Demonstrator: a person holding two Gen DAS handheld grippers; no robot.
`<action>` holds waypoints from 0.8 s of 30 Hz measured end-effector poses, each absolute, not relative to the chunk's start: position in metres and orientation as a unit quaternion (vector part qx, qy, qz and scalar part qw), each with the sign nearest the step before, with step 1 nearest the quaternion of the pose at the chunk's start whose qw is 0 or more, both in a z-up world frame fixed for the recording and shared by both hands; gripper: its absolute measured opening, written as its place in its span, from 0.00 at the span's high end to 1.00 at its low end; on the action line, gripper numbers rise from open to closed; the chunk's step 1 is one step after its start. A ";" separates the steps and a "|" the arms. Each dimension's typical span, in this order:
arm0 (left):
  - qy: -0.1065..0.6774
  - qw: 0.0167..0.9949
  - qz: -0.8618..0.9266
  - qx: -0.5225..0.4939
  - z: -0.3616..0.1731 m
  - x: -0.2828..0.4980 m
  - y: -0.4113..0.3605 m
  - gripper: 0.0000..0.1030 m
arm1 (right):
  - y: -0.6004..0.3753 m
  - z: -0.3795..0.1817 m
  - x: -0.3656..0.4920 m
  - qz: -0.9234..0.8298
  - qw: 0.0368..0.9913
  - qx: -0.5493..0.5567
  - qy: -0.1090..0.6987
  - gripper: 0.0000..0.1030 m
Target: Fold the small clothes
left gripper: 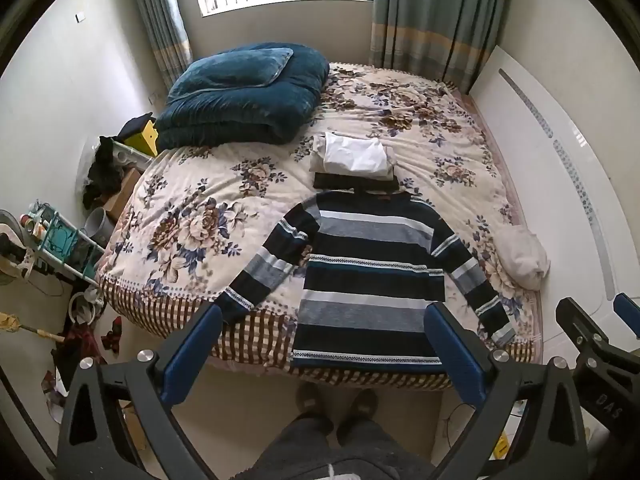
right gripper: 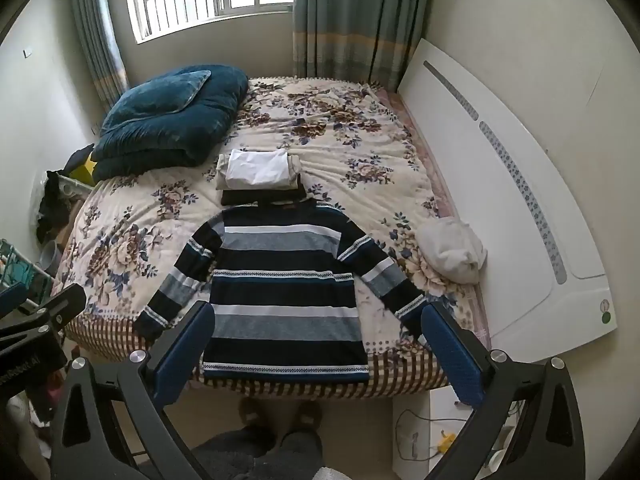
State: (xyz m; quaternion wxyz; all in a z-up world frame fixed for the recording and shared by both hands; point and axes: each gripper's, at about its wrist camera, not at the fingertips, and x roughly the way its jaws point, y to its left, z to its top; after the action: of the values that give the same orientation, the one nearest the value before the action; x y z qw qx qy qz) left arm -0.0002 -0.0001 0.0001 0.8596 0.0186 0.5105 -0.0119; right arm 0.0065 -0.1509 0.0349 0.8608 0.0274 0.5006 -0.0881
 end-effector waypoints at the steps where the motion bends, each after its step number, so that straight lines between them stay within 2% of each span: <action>1: 0.510 0.860 -0.012 0.020 0.000 0.000 0.000 0.00 | -0.150 0.035 0.006 -0.090 0.861 0.025 0.499 0.00; 24: 0.506 0.862 -0.014 0.017 0.000 -0.001 0.000 0.00 | -0.141 0.041 0.007 -0.086 0.863 0.023 0.497 0.00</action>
State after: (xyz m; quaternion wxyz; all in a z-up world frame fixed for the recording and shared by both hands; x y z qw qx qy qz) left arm -0.0009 -0.0002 0.0004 0.8624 0.0171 0.5057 -0.0139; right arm 0.0067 -0.1411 0.0406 0.8631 0.0228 0.4972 -0.0857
